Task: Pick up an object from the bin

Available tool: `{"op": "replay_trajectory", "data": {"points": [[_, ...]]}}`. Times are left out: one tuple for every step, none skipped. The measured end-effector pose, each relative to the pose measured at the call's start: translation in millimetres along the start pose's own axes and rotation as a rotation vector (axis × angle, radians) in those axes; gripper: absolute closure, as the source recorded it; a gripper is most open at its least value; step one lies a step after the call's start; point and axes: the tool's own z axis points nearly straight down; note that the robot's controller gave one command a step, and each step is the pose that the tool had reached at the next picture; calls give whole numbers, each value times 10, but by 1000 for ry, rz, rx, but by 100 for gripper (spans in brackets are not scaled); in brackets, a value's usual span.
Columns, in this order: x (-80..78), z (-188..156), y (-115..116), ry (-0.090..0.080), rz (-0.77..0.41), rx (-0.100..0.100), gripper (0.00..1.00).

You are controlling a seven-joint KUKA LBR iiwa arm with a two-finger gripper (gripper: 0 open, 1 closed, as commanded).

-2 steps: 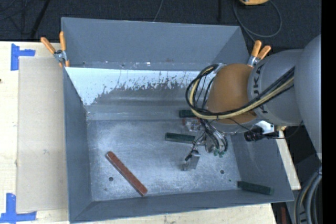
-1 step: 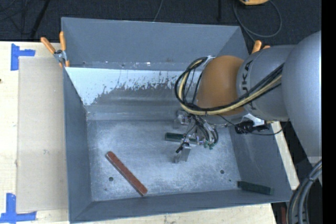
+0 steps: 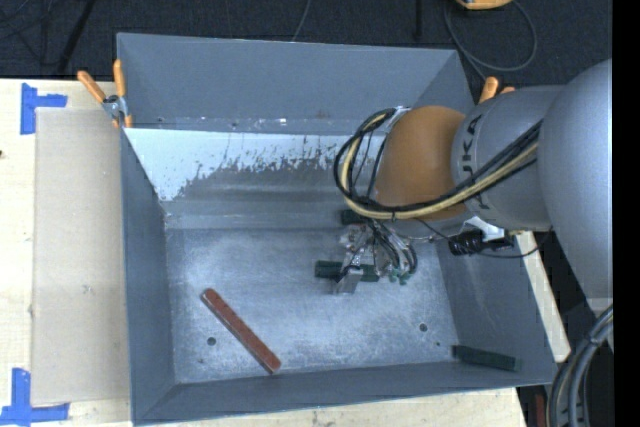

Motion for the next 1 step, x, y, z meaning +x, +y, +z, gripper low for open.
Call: {"op": "replay_trajectory", "data": {"points": [[-7,-318,6,-1,-4,-1,100]]}}
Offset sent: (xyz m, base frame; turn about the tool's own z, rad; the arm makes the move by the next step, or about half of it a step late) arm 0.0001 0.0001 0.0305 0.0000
